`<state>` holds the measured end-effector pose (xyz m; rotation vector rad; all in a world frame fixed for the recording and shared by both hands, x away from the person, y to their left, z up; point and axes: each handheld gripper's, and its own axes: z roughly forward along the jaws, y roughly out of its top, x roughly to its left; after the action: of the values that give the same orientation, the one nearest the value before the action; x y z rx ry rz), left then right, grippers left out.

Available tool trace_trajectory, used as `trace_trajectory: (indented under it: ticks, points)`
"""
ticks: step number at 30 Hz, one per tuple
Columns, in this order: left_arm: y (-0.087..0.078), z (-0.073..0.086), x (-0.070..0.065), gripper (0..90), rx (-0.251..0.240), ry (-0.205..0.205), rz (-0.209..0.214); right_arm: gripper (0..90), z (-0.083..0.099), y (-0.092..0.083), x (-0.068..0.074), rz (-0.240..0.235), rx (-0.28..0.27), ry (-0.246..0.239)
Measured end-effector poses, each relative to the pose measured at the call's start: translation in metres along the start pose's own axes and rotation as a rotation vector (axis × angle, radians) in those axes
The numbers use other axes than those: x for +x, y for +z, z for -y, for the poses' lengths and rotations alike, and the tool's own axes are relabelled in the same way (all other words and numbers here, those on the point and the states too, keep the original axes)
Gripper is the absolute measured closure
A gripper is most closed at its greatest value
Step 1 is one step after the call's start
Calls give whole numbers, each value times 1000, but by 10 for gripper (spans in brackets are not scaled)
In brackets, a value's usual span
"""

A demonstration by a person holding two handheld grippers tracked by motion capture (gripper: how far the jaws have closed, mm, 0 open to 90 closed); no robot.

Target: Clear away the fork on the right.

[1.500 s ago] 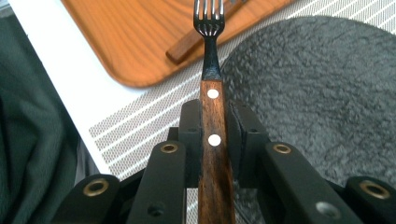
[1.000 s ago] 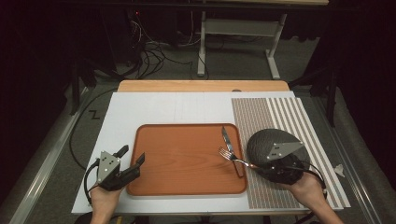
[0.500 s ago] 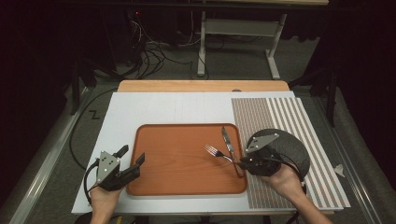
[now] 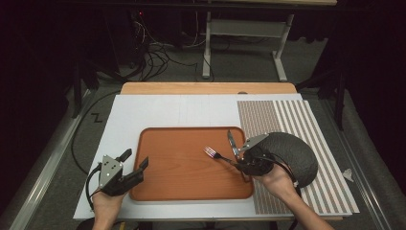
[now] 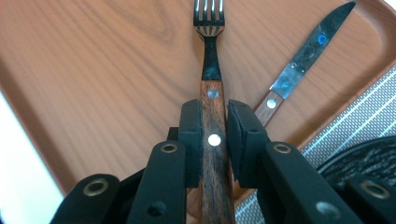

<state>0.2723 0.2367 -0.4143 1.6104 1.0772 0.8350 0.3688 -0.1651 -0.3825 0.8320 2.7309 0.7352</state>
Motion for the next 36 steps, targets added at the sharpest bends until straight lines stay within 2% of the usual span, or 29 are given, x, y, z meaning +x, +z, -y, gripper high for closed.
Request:
trace_trajectory:
  ticks: [9,17,36]
  points:
    - [0,0,0,349,0,-1,1,785,-10,12,-1,7,19,17]
    - [0,0,0,349,0,-2,4,783,-18,21,5,-2,29,31]
    - [0,0,0,349,-1,-2,3,782,-24,40,20,-26,54,16]
